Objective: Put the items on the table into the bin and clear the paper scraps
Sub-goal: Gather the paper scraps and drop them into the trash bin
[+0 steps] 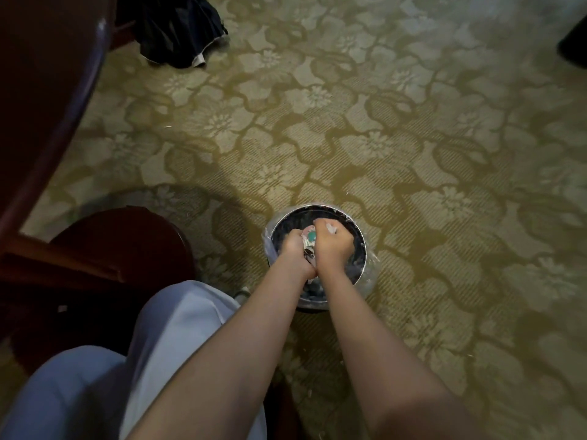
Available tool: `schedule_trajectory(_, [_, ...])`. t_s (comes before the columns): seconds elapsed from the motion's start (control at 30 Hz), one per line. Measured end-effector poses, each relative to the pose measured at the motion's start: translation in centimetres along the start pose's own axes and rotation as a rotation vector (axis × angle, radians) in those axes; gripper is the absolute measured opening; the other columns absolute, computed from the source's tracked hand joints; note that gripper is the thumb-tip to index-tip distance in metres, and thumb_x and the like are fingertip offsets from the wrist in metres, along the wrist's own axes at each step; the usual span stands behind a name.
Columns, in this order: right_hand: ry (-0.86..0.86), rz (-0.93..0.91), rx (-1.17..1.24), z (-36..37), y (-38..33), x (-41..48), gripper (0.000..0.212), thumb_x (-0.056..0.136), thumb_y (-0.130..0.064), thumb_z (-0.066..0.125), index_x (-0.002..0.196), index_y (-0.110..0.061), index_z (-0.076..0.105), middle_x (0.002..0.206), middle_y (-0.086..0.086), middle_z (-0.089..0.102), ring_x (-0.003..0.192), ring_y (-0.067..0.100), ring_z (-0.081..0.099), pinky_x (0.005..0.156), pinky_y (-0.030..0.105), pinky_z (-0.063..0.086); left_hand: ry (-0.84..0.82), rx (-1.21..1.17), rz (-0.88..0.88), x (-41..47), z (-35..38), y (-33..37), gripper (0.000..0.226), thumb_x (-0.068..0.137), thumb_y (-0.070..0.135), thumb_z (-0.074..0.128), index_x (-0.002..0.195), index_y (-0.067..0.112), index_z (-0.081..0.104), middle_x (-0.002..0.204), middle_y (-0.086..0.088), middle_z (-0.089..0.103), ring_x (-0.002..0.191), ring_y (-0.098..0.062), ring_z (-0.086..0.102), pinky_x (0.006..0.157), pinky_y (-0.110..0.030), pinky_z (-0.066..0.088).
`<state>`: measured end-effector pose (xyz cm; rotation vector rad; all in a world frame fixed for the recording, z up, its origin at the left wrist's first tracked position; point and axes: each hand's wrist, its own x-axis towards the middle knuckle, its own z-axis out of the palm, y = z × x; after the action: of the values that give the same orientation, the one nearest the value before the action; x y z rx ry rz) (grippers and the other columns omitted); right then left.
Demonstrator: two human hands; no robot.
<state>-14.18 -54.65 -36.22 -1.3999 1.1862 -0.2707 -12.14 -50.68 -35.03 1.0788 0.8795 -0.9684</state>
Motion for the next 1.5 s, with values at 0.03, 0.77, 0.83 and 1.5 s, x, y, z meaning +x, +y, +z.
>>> schedule_trajectory(0.03, [0.011, 0.039, 0.021, 0.1, 0.4, 0.2, 0.013, 0.086, -0.012, 0.059, 0.084, -0.005, 0.07, 0.075, 0.002, 0.06, 0.075, 0.016, 0.054, 0.057, 0.02, 0.037, 0.007, -0.011, -0.006, 0.2, 0.1, 0.0, 0.03, 0.093, 0.02, 0.033, 0.076, 0.011, 0.055, 0.066, -0.005, 0.06, 0.066, -0.019, 0.054, 0.062, -0.027, 0.044])
schedule_trajectory(0.77, [-0.01, 0.734, 0.59, -0.1, 3.8, 2.5, 0.02, 0.092, -0.021, 0.048, 0.106, -0.009, 0.056, 0.088, 0.008, 0.061, 0.071, 0.023, 0.059, 0.045, 0.02, 0.046, -0.009, -0.002, 0.06, -0.8, -0.1, 0.4, 0.043, 0.101, 0.028, 0.03, 0.14, 0.011, 0.037, 0.122, -0.015, 0.05, 0.069, -0.025, 0.043, 0.065, -0.03, 0.038])
schedule_trajectory(0.83, [-0.012, 0.736, 0.537, -0.6, 3.5, 2.2, 0.026, 0.094, -0.024, 0.044, 0.115, -0.011, 0.054, 0.098, 0.007, 0.061, 0.084, 0.023, 0.06, 0.063, 0.023, 0.051, -0.004, 0.039, 0.055, -1.2, -0.3, 0.5, 0.043, 0.101, 0.027, 0.028, 0.141, 0.012, 0.036, 0.122, -0.012, 0.047, 0.073, -0.024, 0.043, 0.065, -0.03, 0.035])
schedule_trajectory(1.5, [-0.1, 0.436, 0.484, -4.8, -6.5, -2.8, 0.048, 0.102, -0.029, 0.016, 0.14, -0.013, 0.042, 0.144, 0.012, 0.043, 0.13, 0.028, 0.043, 0.104, 0.035, 0.035, -0.035, 0.63, 0.476, -11.3, 2.4, 3.2, 0.035, 0.099, 0.024, 0.032, 0.125, 0.009, 0.05, 0.11, -0.009, 0.05, 0.093, -0.019, 0.041, 0.078, -0.027, 0.03])
